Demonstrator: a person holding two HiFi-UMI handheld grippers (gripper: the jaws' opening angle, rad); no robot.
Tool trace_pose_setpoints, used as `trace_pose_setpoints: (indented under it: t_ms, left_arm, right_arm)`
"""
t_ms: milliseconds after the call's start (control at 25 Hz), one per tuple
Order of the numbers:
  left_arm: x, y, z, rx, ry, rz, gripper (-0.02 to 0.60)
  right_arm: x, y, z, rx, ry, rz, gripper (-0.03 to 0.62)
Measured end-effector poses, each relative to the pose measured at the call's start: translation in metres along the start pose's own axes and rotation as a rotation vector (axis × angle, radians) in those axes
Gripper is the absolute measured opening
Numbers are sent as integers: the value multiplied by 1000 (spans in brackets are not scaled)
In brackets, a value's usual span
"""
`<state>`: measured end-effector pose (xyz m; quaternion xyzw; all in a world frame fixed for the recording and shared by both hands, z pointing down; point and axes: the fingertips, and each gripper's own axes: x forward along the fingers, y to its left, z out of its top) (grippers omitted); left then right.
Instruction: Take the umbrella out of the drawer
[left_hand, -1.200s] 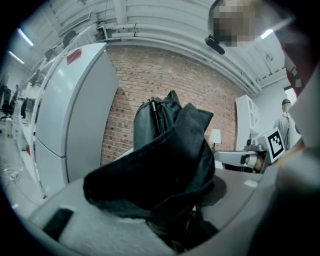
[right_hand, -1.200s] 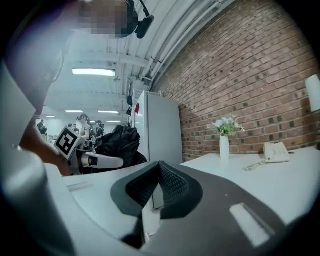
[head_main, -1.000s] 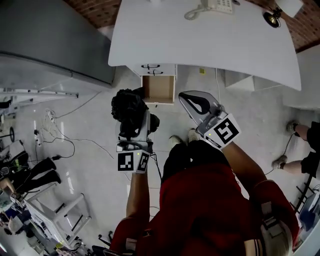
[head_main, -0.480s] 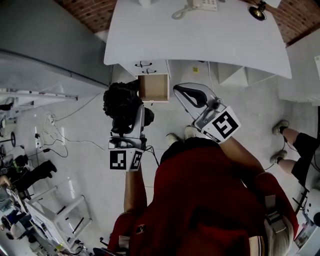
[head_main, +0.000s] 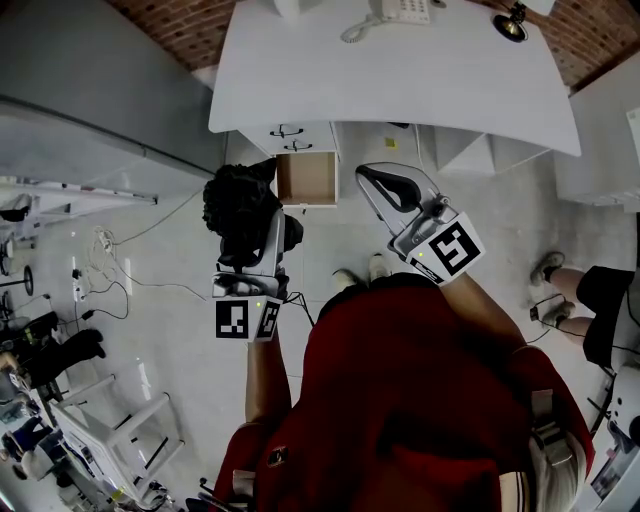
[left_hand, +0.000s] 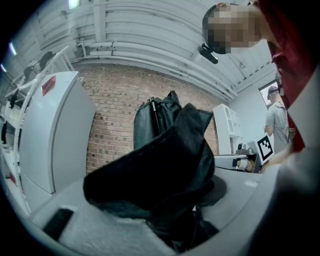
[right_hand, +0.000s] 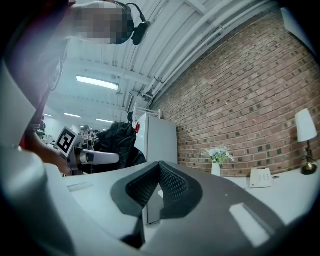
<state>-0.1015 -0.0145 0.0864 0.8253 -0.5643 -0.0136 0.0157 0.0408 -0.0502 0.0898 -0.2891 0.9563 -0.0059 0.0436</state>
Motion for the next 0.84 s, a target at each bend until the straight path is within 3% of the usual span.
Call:
trace_pose_setpoints:
  t_ms: [560,840]
  left_arm:
    - [1,-6,7,-8,-16,-36,242]
    - [1,0,6,17,21,-19,242]
  right_arm:
    - [-5,-2,-1,0,1,-18,11]
    - [-3,-1,1,-20,14,-10,11]
